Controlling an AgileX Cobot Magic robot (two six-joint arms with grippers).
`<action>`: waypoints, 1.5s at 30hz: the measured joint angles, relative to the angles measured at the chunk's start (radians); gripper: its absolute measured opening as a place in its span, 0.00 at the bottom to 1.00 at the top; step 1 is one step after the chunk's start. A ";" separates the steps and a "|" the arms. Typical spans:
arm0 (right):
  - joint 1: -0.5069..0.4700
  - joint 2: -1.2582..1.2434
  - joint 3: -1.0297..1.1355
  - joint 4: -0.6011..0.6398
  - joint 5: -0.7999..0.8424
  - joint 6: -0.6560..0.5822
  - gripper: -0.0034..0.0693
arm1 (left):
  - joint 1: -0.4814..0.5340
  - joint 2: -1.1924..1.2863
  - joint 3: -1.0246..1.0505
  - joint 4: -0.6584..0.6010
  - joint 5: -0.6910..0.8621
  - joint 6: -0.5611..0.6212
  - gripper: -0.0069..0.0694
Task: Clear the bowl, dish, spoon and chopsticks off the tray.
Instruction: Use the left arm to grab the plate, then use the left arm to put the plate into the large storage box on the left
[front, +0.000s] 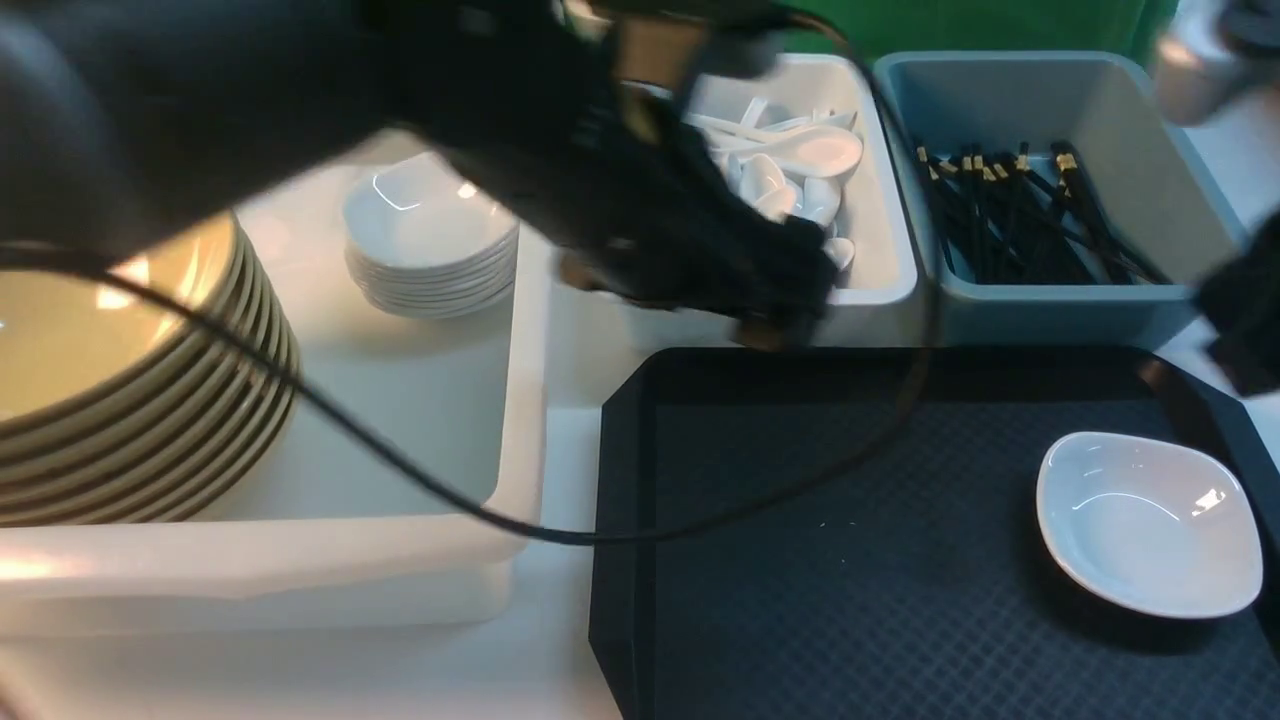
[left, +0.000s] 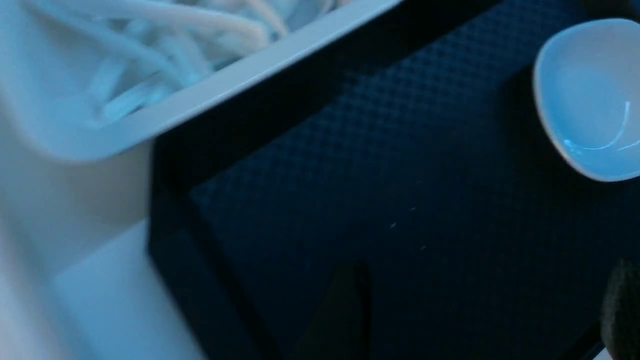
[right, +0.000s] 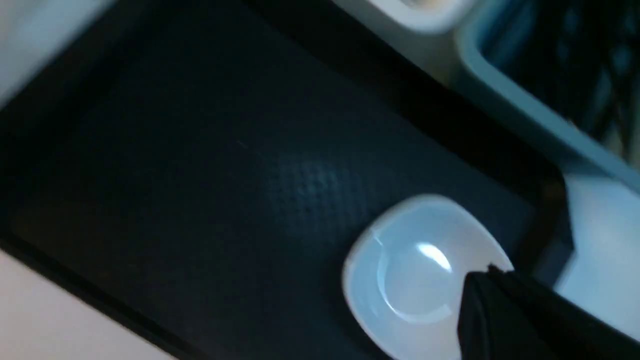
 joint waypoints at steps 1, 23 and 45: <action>-0.045 -0.048 0.034 -0.010 0.008 0.015 0.10 | -0.026 0.065 -0.041 -0.021 -0.005 0.030 0.86; -0.178 -0.304 0.198 0.043 0.021 -0.038 0.10 | -0.170 0.794 -0.668 -0.170 -0.035 0.144 0.80; -0.178 -0.284 0.195 0.450 -0.114 -0.311 0.10 | -0.012 0.432 -0.695 -0.030 0.161 0.251 0.09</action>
